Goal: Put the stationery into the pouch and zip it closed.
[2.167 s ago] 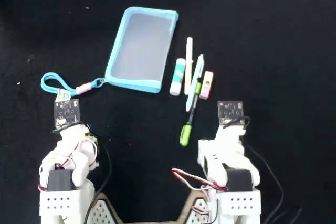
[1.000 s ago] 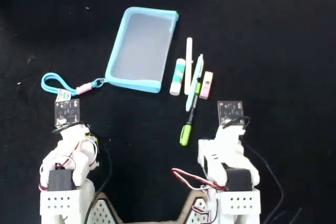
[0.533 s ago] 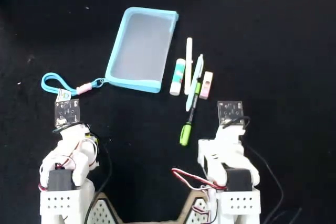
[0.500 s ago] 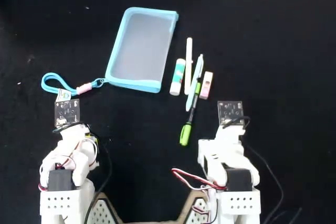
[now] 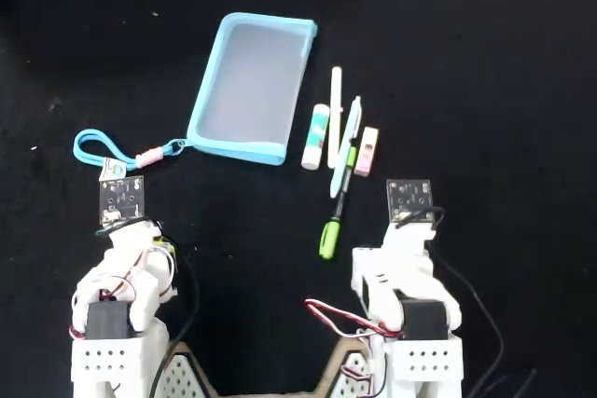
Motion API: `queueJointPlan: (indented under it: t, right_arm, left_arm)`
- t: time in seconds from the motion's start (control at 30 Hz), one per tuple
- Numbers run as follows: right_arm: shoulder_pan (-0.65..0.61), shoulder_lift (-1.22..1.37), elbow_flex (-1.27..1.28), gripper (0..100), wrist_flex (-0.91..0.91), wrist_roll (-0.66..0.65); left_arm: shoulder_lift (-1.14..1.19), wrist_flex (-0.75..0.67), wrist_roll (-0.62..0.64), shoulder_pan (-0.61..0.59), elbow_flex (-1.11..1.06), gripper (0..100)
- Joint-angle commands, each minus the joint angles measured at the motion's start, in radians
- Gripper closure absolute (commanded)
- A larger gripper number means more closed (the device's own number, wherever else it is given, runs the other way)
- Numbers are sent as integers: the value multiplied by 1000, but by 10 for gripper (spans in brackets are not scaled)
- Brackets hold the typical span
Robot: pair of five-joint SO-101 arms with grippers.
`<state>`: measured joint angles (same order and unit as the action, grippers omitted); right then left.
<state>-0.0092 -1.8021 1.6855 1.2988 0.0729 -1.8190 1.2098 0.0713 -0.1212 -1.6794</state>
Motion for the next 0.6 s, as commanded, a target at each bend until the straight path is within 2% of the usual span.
queueJointPlan:
  t: [0.0,0.17,0.27,0.47,0.57]
  right_arm:
    - [11,-91,-1,983,5,11]
    - [-9,-91,-1,981,5,14]
    - [-40,-93,-1,982,5,9]
    - [-44,-93,-1,980,0,8]
    - [-37,-93,-1,958,-83,5]
  left_arm:
    - [-6,3,8,5,-19,964]
    - [-8,-11,5,1,-4,960]
    - [-8,-89,-35,-41,64,960]
    - [-8,-405,-305,-240,156,960]
    - [-8,-508,-457,-259,125,959]
